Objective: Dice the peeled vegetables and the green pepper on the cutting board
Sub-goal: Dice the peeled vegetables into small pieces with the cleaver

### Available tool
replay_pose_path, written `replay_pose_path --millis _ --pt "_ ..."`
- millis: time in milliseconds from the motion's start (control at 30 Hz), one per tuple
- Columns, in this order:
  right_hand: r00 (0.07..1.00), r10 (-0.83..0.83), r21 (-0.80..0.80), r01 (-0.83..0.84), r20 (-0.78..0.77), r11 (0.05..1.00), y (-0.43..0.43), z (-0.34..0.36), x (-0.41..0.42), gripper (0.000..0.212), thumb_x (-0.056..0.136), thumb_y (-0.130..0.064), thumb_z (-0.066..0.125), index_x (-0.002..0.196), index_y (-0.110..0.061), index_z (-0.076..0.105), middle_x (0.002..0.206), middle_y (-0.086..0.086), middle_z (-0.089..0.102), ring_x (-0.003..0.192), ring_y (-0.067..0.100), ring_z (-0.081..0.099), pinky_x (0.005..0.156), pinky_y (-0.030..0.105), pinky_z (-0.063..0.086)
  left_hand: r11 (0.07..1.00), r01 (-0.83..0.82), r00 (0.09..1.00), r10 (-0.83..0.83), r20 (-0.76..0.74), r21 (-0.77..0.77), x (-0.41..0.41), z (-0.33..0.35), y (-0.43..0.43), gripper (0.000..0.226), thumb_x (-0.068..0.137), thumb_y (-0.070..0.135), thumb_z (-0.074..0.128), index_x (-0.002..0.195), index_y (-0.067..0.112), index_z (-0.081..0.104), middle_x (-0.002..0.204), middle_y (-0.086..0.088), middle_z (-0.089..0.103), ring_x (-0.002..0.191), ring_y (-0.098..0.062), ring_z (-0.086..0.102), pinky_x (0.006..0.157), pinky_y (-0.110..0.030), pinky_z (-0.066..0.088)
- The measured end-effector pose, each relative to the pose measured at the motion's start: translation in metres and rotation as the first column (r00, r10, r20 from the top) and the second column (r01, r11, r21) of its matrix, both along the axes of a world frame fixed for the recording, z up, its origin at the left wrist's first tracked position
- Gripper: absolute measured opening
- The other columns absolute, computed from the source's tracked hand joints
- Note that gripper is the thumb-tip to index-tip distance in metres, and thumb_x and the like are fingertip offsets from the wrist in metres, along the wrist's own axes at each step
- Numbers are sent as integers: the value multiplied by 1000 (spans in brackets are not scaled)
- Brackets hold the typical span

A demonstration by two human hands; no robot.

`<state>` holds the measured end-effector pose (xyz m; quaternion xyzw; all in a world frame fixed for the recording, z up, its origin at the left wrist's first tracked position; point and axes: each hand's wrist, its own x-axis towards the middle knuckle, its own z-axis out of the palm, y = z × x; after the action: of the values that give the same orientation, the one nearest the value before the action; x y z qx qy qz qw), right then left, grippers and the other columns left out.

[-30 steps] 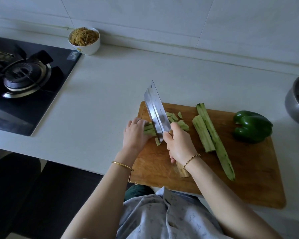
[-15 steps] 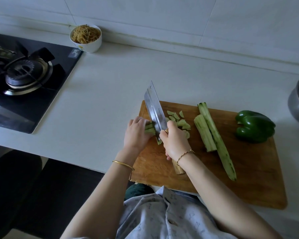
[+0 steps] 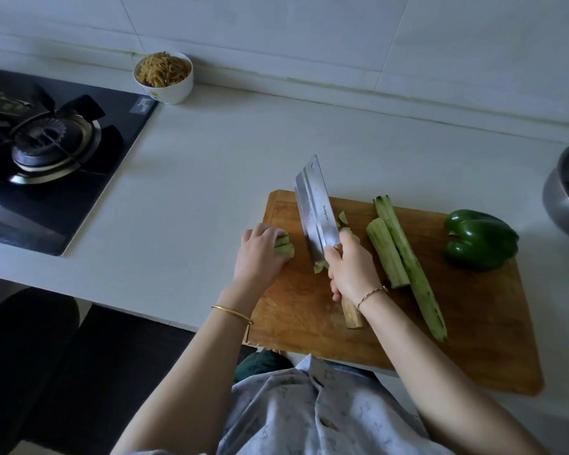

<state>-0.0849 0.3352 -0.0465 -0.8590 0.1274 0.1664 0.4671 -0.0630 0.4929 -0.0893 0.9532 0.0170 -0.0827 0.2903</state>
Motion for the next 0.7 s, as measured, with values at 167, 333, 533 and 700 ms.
replay_pose_path --millis 167,333,533,700 --pt "1000 8 26 -8 26 1000 -2 4 -3 9 101 -21 40 103 -13 40 69 10 52 40 16 46 34 21 40 1000 18 1000 -18 7 0 0 -2 -2 42 86 20 64 127 14 55 133 -2 45 122 -26 34 97 -27 29" --pt "998 34 17 -35 52 999 1 7 -6 12 101 -22 42 97 -11 42 67 8 52 39 16 45 35 21 40 1000 22 998 -21 56 -3 1 -6 -12 42 86 23 66 126 15 56 131 -2 49 120 -23 35 98 -26 29" --pt "997 58 -6 -58 60 998 2 9 -8 13 101 -22 43 101 -9 44 67 10 53 39 16 47 35 22 40 1000 -14 998 14 64 -7 0 -12 -12 39 86 26 66 123 14 57 127 -3 49 119 -24 36 97 -28 32" --pt "997 64 -14 -63 40 998 3 9 -8 13 101 -21 42 101 -8 44 70 10 53 41 17 48 36 24 42 1000 -10 998 11 60 -13 1 -12 -11 41 86 25 66 124 14 57 128 -3 49 119 -24 35 98 -29 32"
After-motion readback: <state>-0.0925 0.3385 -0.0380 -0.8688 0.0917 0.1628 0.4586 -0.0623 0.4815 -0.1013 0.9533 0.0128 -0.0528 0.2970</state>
